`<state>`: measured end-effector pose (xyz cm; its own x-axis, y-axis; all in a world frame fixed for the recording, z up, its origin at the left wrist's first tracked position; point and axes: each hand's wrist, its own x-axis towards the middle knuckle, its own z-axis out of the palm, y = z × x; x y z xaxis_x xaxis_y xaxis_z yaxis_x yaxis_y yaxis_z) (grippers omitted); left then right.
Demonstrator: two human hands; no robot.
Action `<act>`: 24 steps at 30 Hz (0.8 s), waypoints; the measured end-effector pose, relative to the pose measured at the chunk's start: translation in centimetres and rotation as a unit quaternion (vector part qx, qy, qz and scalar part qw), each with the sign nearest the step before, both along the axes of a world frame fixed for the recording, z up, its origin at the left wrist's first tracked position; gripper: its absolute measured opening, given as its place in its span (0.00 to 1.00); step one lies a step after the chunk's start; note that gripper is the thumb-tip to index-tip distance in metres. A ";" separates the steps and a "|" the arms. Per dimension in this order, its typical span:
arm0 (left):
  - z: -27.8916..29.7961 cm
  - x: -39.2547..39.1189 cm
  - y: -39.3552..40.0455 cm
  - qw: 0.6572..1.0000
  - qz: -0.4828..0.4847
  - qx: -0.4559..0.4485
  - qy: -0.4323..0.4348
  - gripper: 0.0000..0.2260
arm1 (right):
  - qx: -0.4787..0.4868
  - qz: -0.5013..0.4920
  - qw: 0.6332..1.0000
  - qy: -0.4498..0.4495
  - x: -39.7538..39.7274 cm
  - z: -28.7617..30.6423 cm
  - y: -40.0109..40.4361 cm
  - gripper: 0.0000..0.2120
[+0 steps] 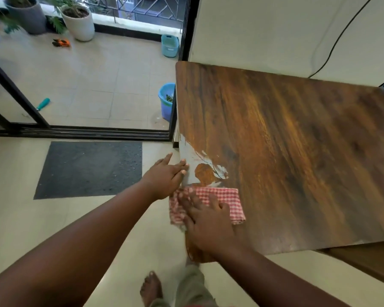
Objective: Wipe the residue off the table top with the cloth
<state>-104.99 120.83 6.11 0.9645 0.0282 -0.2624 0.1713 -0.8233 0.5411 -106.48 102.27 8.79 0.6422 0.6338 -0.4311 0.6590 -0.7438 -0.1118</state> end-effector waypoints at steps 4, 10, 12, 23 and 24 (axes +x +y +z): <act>0.3 -0.2 -0.3 1.000 0.019 -0.010 0.006 0.20 | -0.023 0.110 0.994 0.001 -3.1 -0.2 -4.8 0.23; 0.3 -0.2 -0.6 1.000 0.028 0.001 0.008 0.20 | -0.007 0.130 0.991 0.002 -0.7 -0.7 -12.4 0.29; 0.0 -0.2 -0.5 1.000 0.023 0.001 0.005 0.20 | -0.011 0.096 0.995 -0.023 2.4 -0.5 -12.2 0.25; -0.8 -0.6 -4.0 0.983 0.155 0.066 -0.069 0.38 | 0.086 0.097 0.991 0.027 4.5 -0.7 0.1 0.21; -0.9 -0.7 -4.5 0.981 0.169 0.057 -0.080 0.38 | 0.074 0.132 0.988 0.031 3.8 -0.9 -1.2 0.22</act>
